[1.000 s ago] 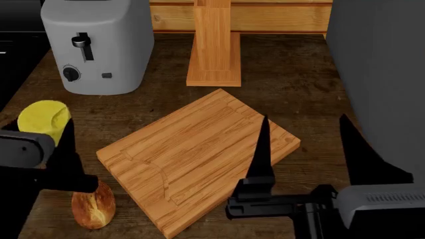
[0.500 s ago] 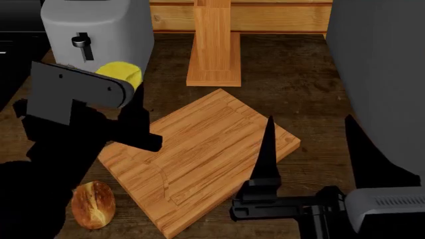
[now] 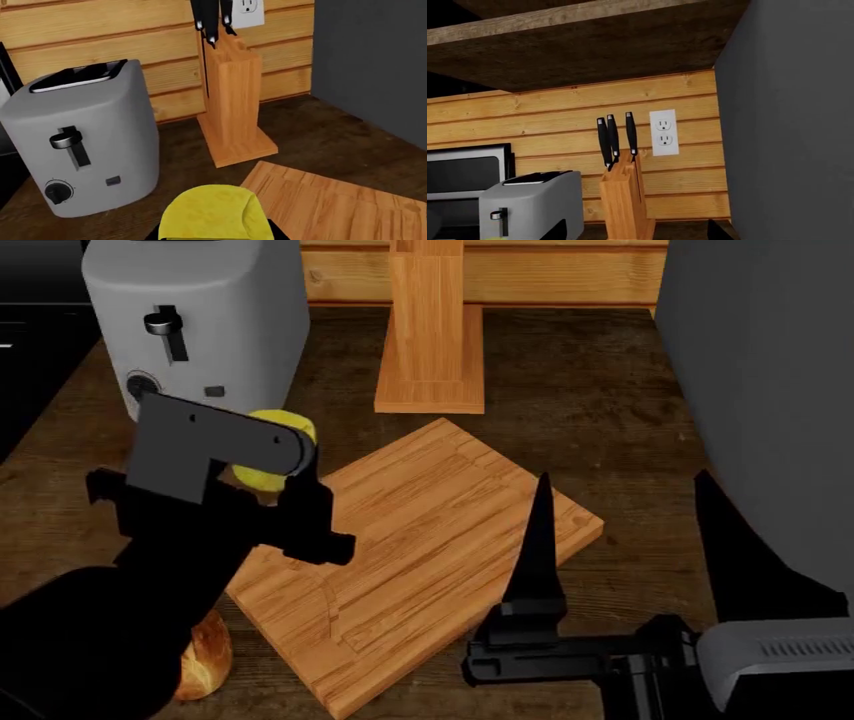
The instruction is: Place the bread and cheese on the cutting board.
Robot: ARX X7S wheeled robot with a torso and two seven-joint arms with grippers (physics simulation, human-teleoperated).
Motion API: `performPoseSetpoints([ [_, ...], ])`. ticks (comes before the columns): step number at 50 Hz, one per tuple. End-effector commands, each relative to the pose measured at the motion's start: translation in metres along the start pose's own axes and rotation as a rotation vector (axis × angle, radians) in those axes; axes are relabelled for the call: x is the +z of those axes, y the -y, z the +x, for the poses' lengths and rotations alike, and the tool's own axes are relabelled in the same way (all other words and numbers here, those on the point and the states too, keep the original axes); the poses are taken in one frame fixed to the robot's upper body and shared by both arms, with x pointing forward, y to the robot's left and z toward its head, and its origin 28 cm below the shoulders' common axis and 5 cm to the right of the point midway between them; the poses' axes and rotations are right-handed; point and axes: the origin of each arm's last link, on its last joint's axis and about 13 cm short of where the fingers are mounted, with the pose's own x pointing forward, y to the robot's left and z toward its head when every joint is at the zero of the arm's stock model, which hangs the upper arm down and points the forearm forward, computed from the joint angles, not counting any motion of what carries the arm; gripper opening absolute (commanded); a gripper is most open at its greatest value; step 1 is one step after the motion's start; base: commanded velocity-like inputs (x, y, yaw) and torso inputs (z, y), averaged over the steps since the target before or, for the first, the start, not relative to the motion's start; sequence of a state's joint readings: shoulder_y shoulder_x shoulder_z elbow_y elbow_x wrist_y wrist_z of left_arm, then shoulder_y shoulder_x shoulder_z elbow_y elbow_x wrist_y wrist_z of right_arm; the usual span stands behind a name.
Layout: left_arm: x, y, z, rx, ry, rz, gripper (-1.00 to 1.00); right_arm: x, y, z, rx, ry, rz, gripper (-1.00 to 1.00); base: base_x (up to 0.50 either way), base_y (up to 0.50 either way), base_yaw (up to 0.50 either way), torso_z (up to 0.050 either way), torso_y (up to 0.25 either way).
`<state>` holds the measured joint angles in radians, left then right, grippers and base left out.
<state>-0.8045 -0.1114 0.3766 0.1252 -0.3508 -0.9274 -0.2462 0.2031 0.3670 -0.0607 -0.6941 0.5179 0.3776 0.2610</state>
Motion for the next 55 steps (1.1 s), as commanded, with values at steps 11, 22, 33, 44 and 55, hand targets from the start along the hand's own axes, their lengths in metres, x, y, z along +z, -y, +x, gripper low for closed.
performPoseSetpoints([
  [11,-0.029,-0.001,0.004,0.034,-0.077,-0.017,-1.0,0.001,0.002,-0.004,-0.013,0.013,-0.015,1.0,0.0,0.0,0.0,0.0,0.0],
  [22,-0.038,-0.003,0.005,0.044,-0.099,-0.025,-1.0,0.0,0.003,-0.006,-0.016,0.011,-0.011,1.0,0.0,0.0,0.0,0.0,0.0],
  [33,-0.045,-0.003,0.006,0.048,-0.119,-0.023,-1.0,-0.001,0.003,-0.005,-0.016,0.007,-0.012,1.0,0.0,0.0,0.0,0.0,0.0],
  [44,-0.051,-0.002,0.006,0.047,-0.136,-0.024,-1.0,0.0,0.002,-0.006,-0.014,0.008,-0.013,1.0,0.0,0.0,0.0,0.0,0.0],
  [55,-0.058,-0.002,0.006,0.054,-0.146,-0.029,-1.0,-0.001,0.002,-0.005,-0.011,0.004,-0.013,1.0,0.0,0.0,0.0,0.0,0.0],
])
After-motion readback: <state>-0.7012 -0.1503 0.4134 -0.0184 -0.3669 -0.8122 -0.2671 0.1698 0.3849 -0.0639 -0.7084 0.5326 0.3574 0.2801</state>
